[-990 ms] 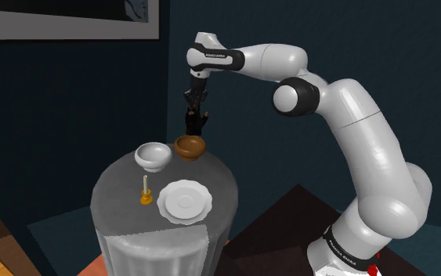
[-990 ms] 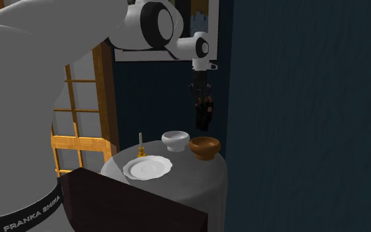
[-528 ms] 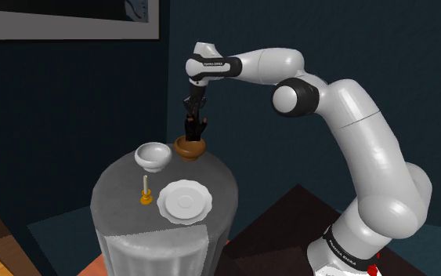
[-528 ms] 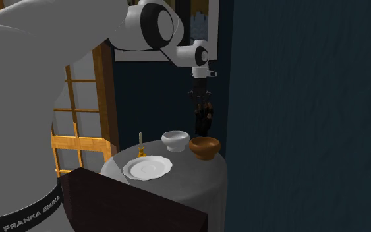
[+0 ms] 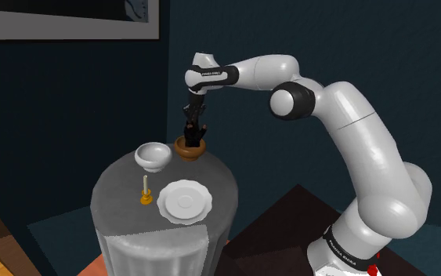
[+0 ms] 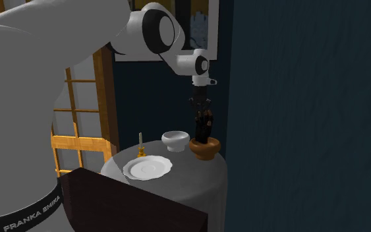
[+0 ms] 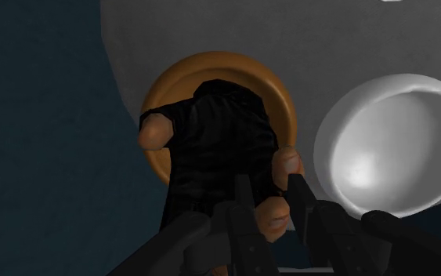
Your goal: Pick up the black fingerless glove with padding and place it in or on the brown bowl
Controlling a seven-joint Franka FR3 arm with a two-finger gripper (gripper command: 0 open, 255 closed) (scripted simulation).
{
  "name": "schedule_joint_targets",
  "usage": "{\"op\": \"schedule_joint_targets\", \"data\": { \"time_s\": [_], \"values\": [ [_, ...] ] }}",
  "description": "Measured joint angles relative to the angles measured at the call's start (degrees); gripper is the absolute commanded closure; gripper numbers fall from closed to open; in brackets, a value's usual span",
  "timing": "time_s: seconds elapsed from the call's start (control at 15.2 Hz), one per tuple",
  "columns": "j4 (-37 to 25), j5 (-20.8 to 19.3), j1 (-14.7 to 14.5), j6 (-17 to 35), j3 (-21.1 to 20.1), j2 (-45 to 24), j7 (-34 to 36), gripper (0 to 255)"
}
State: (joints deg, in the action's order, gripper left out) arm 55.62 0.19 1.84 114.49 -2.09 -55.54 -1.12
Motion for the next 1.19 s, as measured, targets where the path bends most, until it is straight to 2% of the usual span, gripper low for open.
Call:
{"op": "schedule_joint_targets", "data": {
  "time_s": [0.53, 0.59, 0.99, 1.19],
  "values": [
    [0.9, 0.0, 0.0, 1.4, 0.0, -0.1, 0.0, 255],
    [1.0, 0.0, 0.0, 1.4, 0.0, -0.1, 0.0, 0],
    [1.1, 0.0, 0.0, 1.4, 0.0, -0.2, 0.0, 0],
    [0.2, 0.0, 0.1, -1.2, 0.0, 1.6, -0.1, 0]
  ]
}}
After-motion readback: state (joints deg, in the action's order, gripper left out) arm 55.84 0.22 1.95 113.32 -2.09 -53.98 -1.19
